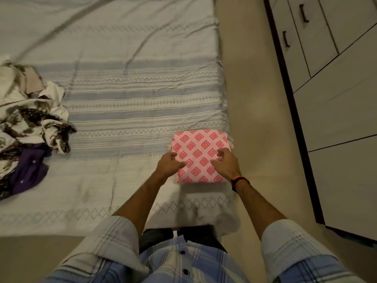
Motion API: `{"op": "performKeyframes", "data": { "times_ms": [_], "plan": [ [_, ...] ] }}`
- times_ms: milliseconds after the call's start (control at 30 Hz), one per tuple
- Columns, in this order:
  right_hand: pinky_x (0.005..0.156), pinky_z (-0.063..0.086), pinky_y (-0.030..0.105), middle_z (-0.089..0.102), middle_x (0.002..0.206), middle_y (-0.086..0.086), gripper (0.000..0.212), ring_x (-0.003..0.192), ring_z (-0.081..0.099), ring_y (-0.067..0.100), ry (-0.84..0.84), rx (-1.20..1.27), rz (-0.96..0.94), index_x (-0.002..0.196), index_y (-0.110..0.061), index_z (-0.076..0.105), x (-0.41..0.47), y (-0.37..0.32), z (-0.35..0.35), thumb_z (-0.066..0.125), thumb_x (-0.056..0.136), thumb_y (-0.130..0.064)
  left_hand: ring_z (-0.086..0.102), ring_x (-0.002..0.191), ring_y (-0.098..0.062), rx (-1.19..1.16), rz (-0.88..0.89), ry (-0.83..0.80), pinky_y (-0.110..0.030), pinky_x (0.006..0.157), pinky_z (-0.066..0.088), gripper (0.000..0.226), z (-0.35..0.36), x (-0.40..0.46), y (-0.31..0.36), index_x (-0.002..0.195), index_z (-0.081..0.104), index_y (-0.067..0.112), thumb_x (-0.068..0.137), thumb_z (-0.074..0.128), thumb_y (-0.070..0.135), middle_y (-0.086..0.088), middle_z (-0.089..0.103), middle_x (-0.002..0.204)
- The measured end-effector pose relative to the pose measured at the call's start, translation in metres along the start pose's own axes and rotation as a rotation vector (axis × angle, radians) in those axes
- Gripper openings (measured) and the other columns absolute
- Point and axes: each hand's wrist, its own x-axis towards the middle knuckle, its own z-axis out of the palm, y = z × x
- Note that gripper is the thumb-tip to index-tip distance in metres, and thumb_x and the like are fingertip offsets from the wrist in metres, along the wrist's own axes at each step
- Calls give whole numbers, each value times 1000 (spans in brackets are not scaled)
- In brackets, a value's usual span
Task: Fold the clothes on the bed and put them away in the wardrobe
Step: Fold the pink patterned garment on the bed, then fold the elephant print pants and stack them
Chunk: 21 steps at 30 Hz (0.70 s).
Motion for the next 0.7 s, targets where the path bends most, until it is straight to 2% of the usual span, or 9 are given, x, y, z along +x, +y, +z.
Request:
{"op": "performKeyframes", "data": {
  "times_ms": [133, 233, 467, 600, 700],
  "plan": [
    [88, 56, 38, 61, 123, 4, 46, 101, 59, 17, 3, 20, -70, 127, -9, 54, -26, -21, 20, 73, 86, -16, 55, 116, -21, -12, 51, 60, -40, 97, 50, 55, -30, -30, -18, 132, 51, 6, 83, 75, 14, -3, 55, 123],
    [82, 50, 28, 63, 119, 5, 42, 100, 59, 18, -17, 9, -131, 123, -9, 56, -47, -39, 43, 74, 84, -14, 54, 121, -24, -36, 71, 132, -40, 99, 50, 62, -61, -50, -39, 137, 48, 9, 82, 76, 15, -9, 53, 135],
    [80, 46, 21, 66, 114, 4, 36, 97, 60, 15, -77, -18, -265, 119, -9, 60, -105, -86, 134, 73, 85, -14, 58, 116, -23, -129, 108, 262, -37, 96, 51, 52, -162, -96, -106, 129, 54, 11, 82, 77, 17, -9, 57, 131],
    [79, 51, 27, 64, 115, 5, 31, 98, 62, 17, -128, -17, -312, 113, -13, 59, -143, -111, 196, 73, 86, -13, 58, 114, -22, -169, 111, 297, -35, 92, 51, 52, -218, -122, -154, 129, 53, 9, 83, 76, 15, -10, 57, 129],
    [78, 49, 26, 64, 114, 5, 33, 95, 62, 17, -178, -64, -383, 115, -11, 59, -173, -138, 247, 74, 86, -14, 58, 111, -22, -216, 107, 352, -38, 94, 52, 50, -268, -144, -192, 127, 55, 9, 83, 76, 15, -10, 59, 126]
  ]
}}
